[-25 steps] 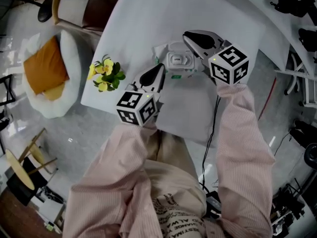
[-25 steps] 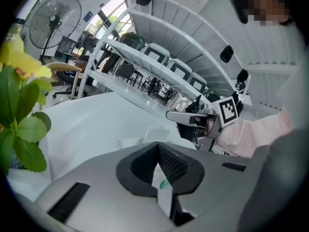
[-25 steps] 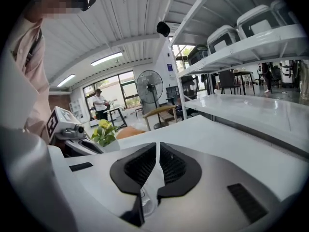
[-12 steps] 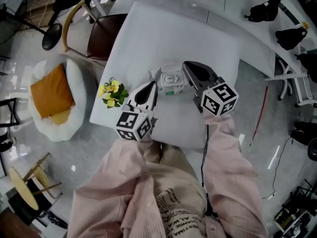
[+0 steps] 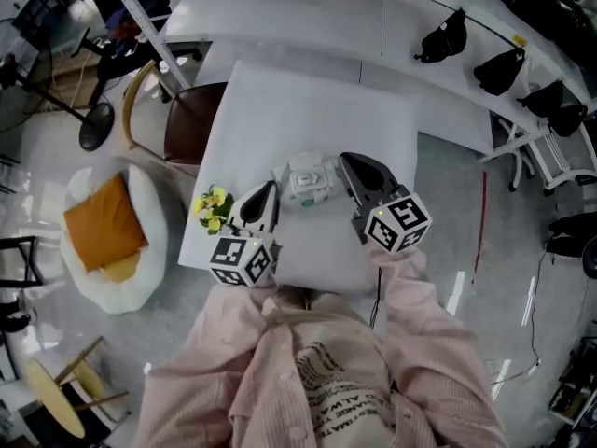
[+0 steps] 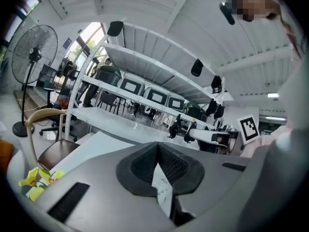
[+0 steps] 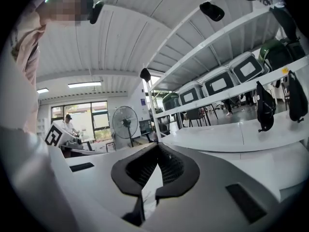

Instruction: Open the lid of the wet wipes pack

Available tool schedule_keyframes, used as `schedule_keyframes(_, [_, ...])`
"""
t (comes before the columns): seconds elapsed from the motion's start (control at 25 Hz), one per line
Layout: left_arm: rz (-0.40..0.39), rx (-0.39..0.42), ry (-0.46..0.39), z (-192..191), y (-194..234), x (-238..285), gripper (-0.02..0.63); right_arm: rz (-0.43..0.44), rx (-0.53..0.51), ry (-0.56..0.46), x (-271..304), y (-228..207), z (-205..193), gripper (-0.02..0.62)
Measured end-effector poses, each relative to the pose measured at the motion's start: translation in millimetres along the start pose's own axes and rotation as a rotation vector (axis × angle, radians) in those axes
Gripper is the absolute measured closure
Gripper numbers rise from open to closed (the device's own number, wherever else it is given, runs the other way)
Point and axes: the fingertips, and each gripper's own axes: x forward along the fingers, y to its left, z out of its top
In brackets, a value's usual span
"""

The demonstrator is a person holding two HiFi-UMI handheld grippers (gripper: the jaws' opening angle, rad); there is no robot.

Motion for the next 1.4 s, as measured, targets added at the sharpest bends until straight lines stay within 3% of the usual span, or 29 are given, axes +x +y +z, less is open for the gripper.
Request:
schedule_keyframes(0.56, [-0.043, 0.096, -0.055, 50, -18, -28, 0.607, -0.069, -0.033, -0.100, -47, 17, 42, 0.595])
schedule_keyframes(0.88, [-0.017, 0.142, -0.100, 68, -16, -51, 0.607, -0.136, -0.077, -0.173, -75, 22, 61, 0.595])
schedule_keyframes(1.4, [0.022, 0.159, -0.130, 79, -10, -67, 0.607, -0.165, -0.100, -0.203, -96, 24, 71, 0.595])
